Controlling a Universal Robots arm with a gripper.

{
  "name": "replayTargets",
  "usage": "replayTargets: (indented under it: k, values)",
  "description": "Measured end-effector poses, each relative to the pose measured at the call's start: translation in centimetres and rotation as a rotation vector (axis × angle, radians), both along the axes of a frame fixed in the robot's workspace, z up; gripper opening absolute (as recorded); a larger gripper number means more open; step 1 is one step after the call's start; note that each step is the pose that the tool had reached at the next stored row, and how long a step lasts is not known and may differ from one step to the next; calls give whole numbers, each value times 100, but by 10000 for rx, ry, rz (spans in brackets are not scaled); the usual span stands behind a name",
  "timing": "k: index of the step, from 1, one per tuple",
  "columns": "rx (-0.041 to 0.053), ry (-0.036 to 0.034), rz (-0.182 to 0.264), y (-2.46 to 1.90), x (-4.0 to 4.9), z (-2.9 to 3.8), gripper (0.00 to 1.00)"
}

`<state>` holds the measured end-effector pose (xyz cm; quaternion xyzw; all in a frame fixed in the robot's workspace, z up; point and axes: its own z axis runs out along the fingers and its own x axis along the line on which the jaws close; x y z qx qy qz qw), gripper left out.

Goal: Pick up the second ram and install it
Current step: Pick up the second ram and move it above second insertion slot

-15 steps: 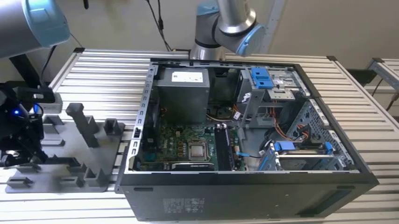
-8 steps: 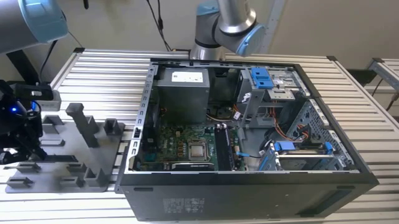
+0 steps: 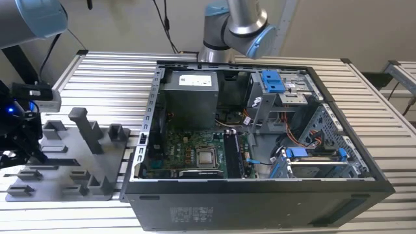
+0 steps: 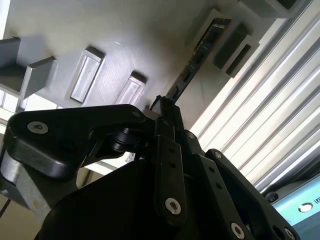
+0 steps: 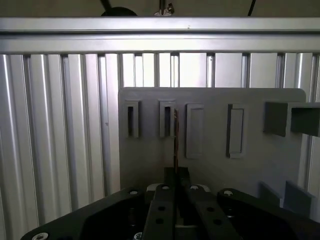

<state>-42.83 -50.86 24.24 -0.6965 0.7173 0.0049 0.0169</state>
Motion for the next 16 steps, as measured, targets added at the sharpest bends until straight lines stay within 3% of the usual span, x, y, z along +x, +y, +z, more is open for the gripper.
replayTargets:
  k: [16]
  values:
    - [229, 1, -182, 0, 0, 225, 14]
